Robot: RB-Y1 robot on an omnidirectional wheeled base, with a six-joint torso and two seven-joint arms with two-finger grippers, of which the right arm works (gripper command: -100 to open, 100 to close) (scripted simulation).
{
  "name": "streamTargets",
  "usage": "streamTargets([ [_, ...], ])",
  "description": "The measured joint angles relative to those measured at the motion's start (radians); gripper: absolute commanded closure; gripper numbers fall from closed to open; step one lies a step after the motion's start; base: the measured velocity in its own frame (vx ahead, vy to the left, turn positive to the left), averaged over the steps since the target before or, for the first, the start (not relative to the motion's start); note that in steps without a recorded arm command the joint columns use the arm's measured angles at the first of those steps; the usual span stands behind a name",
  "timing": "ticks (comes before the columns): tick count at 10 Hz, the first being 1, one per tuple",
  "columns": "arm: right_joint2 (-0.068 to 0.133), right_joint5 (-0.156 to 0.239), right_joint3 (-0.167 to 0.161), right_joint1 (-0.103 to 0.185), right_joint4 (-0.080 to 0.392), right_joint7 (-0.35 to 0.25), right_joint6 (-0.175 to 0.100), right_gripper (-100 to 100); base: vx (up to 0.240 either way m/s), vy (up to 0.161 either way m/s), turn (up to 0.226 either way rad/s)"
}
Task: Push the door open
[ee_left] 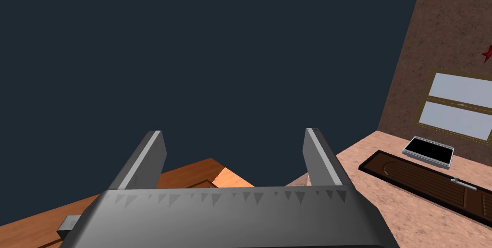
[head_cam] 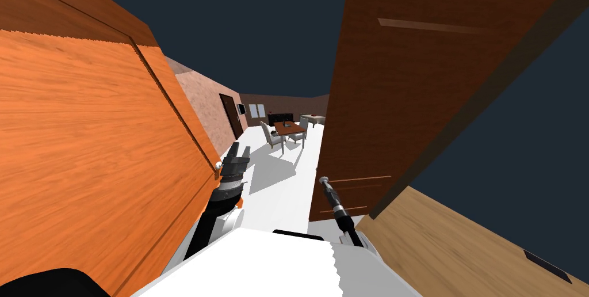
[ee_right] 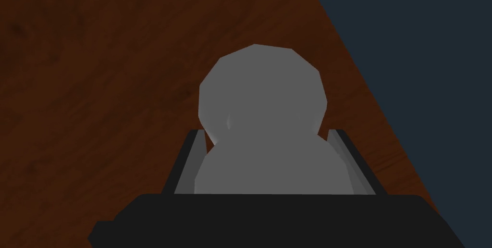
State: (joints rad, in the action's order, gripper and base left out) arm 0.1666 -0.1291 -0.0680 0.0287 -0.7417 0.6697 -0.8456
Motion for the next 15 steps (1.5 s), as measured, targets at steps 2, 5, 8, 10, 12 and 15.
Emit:
streamTargets([
  [2, 0.000, 0.013, -0.006, 0.008, 0.011, -0.043, -0.005, 100, 0.050, 0.017, -0.054],
  [5, 0.000, 0.038, -0.021, 0.014, 0.013, -0.121, -0.002, 100, 0.039, 0.016, -0.029],
  [8, 0.001, 0.063, -0.035, 0.022, 0.020, -0.194, -0.002, 100, 0.053, 0.018, -0.046],
  [10, 0.001, 0.078, -0.043, 0.024, 0.021, -0.244, -0.001, 100, 0.040, 0.016, -0.037],
  [12, 0.002, 0.093, -0.051, 0.032, 0.029, -0.290, -0.004, 100, 0.047, 0.015, -0.057],
  [15, 0.002, 0.121, -0.066, 0.042, 0.040, -0.368, -0.004, 100, 0.042, 0.018, -0.034],
])
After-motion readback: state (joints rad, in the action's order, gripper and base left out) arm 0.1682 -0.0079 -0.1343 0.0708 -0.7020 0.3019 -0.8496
